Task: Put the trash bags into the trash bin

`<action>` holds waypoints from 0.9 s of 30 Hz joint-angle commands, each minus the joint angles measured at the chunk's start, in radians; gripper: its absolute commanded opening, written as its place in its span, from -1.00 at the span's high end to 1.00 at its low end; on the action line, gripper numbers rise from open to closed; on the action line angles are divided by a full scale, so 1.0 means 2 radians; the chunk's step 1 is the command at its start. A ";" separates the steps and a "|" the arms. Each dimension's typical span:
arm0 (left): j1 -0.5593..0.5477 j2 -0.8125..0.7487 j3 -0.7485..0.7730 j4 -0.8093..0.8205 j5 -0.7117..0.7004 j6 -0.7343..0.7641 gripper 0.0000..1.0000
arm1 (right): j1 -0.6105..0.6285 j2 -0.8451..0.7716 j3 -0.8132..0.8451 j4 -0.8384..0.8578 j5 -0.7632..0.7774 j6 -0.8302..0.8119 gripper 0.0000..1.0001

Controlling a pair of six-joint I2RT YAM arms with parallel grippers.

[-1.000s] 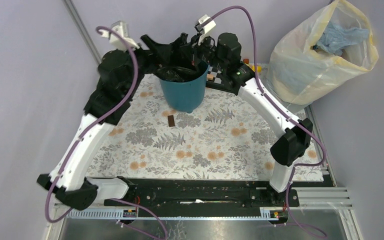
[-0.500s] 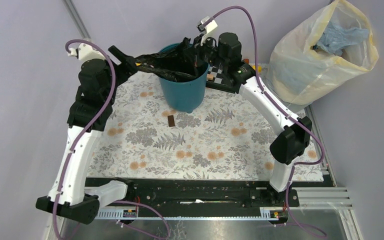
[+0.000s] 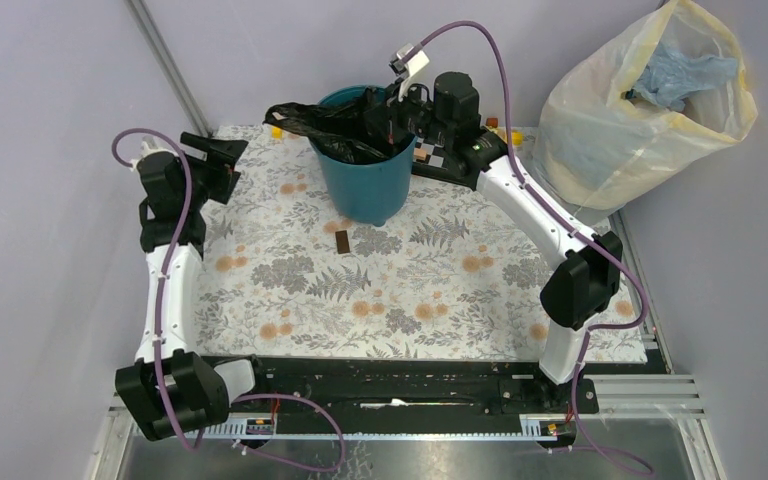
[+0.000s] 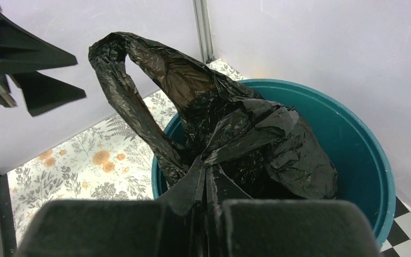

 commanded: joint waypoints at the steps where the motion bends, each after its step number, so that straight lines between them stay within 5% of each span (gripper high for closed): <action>1: 0.004 -0.025 -0.039 0.184 0.097 -0.081 -0.71 | -0.002 -0.029 0.000 0.012 -0.018 -0.016 1.00; 6: 0.002 0.010 -0.025 0.211 0.139 -0.105 -0.83 | -0.002 -0.028 -0.001 0.014 -0.033 -0.017 1.00; 12: -0.022 0.003 -0.014 0.229 0.104 -0.107 -0.87 | -0.003 -0.026 -0.001 0.015 -0.033 -0.015 1.00; 22: -0.060 0.044 0.015 0.212 0.061 -0.088 -0.38 | -0.002 -0.030 -0.008 0.015 -0.036 -0.015 1.00; 27: -0.060 0.071 0.026 0.220 0.067 -0.093 -0.34 | -0.003 -0.036 -0.009 0.015 -0.037 -0.014 1.00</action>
